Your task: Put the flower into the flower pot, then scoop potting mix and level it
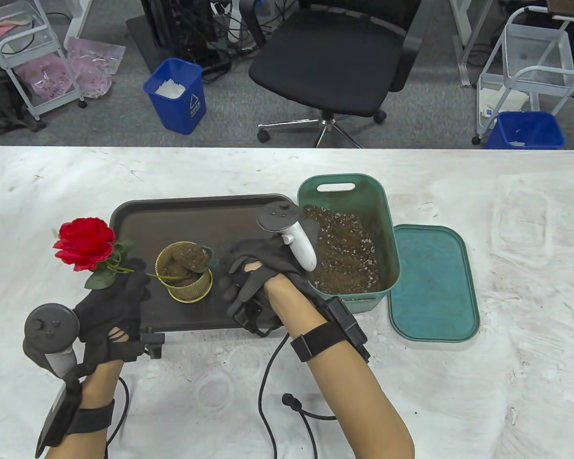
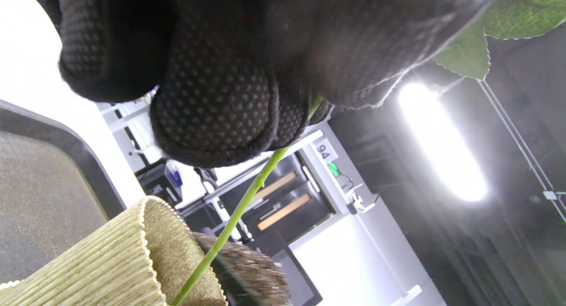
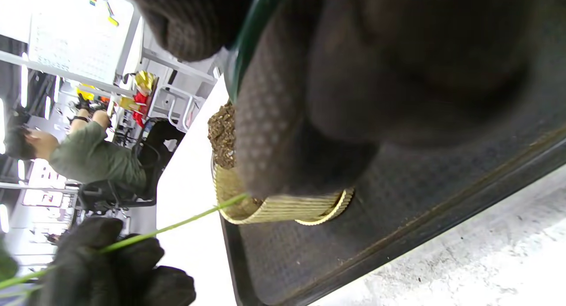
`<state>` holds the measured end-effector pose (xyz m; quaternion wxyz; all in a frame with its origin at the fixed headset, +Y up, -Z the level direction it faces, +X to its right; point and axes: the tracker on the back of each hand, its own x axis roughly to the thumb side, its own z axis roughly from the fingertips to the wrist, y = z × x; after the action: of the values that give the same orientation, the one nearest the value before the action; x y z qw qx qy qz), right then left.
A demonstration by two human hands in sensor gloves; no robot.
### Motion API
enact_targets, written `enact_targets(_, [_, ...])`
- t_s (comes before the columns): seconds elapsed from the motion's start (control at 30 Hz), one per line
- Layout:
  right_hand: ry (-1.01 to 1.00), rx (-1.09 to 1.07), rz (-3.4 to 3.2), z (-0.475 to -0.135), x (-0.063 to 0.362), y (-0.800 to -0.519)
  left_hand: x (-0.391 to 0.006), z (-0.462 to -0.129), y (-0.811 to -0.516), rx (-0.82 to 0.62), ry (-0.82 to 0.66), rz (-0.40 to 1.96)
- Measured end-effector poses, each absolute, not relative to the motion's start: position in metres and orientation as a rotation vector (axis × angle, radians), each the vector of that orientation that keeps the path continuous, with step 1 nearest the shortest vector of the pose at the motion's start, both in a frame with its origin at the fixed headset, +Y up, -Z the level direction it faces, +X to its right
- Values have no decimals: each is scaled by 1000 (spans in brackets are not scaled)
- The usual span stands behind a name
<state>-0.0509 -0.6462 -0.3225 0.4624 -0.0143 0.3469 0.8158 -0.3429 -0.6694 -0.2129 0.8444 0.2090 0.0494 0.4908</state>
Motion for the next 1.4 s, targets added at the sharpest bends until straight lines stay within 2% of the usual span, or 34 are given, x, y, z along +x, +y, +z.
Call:
enact_targets(0.23, [849,-33,2182,-331,-74,-647,-343,-213,-669,443,104,1031])
enact_targets(0.43, [684,51,2480,-333,-93,-629,-343,-212,-669,444,101,1027])
enact_targets(0.97, [268,359,3071,-290,-144,-594,-348,-213,-672,444,123,1039])
enact_targets(1.17, [248,319,3072,-282,-132,-577,-348,-213,-672,445,119,1036])
enact_targets(1.4, [228,181,2935,-280,-84,-552,-347,-213,-673,444,117,1037])
